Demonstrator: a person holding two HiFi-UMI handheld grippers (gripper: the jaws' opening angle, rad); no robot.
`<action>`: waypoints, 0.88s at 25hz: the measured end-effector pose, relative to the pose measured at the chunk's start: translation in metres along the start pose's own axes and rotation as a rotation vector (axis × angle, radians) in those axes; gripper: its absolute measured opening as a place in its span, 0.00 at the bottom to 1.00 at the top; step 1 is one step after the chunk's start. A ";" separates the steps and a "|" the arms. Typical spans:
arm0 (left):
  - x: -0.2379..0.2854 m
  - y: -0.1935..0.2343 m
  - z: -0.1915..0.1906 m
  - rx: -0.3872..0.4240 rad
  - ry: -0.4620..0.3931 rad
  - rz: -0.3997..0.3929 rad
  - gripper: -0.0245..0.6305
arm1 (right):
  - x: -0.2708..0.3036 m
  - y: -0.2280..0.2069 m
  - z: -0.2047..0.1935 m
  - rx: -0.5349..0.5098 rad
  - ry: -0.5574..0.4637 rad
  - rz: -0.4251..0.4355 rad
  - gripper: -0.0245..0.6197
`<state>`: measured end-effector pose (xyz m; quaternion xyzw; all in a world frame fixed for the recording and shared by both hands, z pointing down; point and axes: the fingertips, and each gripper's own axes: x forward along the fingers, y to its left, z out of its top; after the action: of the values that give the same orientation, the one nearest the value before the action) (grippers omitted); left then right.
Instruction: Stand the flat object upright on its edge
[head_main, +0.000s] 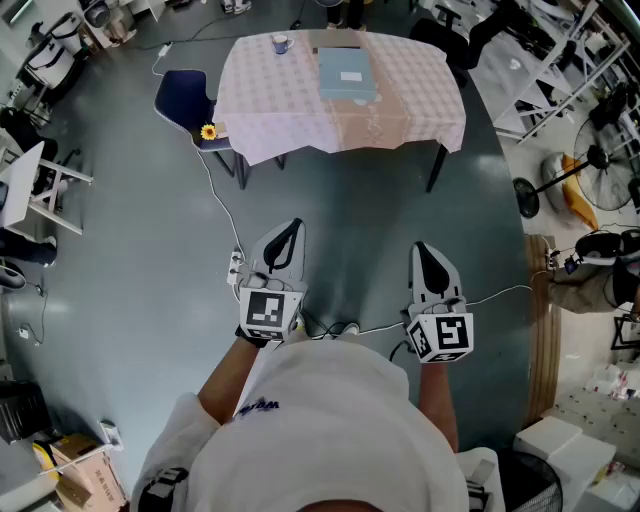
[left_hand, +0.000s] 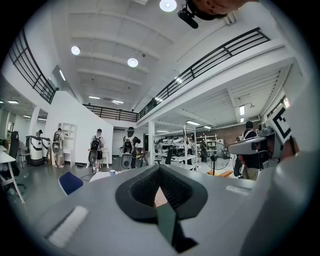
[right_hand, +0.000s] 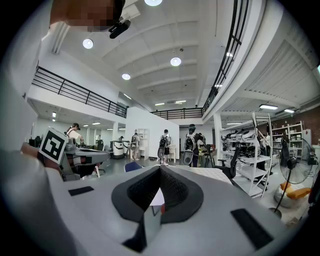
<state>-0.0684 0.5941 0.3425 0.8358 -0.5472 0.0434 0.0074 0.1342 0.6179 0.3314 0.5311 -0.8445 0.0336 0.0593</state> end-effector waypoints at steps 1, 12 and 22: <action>0.003 0.003 0.001 0.014 -0.001 -0.002 0.04 | 0.002 -0.002 0.001 -0.003 -0.002 -0.004 0.04; -0.013 0.030 0.012 0.042 -0.101 -0.038 0.04 | 0.024 0.033 -0.003 -0.011 0.006 0.004 0.04; -0.032 0.063 0.009 0.052 -0.115 -0.070 0.04 | 0.027 0.053 0.006 -0.019 -0.019 -0.077 0.04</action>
<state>-0.1385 0.5972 0.3288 0.8555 -0.5158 0.0093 -0.0445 0.0750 0.6159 0.3294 0.5630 -0.8242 0.0184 0.0576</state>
